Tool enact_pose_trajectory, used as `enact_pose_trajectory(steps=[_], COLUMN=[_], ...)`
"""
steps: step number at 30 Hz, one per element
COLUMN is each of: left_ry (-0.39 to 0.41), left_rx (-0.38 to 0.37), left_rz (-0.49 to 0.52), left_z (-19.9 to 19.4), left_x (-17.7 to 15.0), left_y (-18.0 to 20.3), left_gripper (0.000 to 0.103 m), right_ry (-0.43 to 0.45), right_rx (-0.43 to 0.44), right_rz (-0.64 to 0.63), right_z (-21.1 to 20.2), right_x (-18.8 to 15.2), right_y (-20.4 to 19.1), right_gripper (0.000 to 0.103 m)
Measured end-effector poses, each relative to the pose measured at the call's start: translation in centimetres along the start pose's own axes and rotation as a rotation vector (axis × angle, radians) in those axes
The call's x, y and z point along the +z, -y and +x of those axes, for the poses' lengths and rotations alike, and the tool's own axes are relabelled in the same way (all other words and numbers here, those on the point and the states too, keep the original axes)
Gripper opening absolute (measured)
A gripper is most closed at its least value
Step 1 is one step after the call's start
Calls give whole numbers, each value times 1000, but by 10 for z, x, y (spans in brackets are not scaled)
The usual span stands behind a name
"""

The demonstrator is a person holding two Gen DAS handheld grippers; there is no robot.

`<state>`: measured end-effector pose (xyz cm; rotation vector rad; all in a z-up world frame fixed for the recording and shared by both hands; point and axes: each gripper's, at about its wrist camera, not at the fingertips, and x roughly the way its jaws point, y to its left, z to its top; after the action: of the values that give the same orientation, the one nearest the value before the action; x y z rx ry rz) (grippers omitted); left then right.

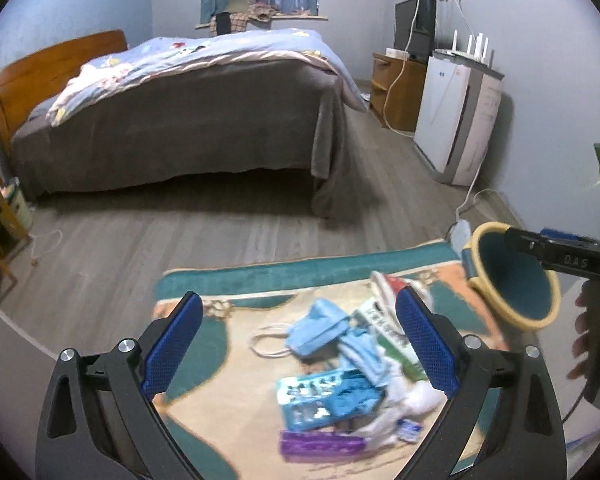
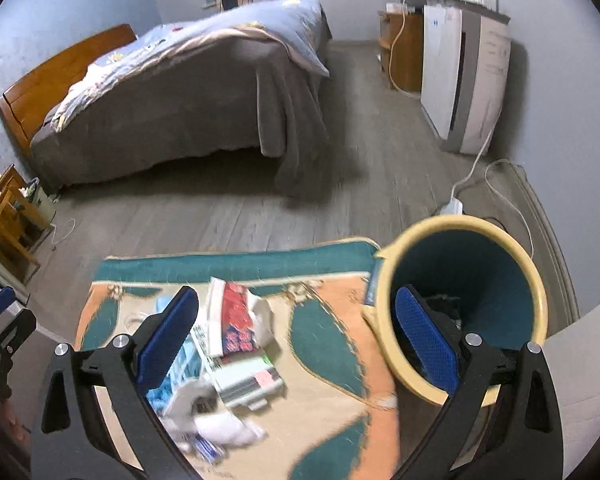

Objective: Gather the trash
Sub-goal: 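Move both tools back to the mat toward the white box and blue mask, then grasp the red-and-white paper bag with the right tool while the left tool grasps the blue mask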

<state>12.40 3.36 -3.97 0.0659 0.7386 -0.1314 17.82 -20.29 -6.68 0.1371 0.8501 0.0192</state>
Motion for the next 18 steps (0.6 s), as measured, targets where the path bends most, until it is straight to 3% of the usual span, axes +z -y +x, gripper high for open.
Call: enact_pose_trajectory(steps=[6,10,16,18], left_ry=[-33,-85,-179,-220], left_rx=[29,28,10,-17], left_rz=[14,18,60,87], left_z=[27,53,94,108], left_x=[-2,-6,-16,-21], left_y=[-21,-31,-28,-21], left_gripper=[96,96,96,96], right_ry=[-47,-92,-223,-251], right_rx=[-7,42,-11,-20], right_rz=[-151,-134,-152,-153], right_z=[31,54,103,113], right_x=[2,4,-2,-5], right_y=[-38,-46,-47,-45], right_gripper=[97,97,97,91])
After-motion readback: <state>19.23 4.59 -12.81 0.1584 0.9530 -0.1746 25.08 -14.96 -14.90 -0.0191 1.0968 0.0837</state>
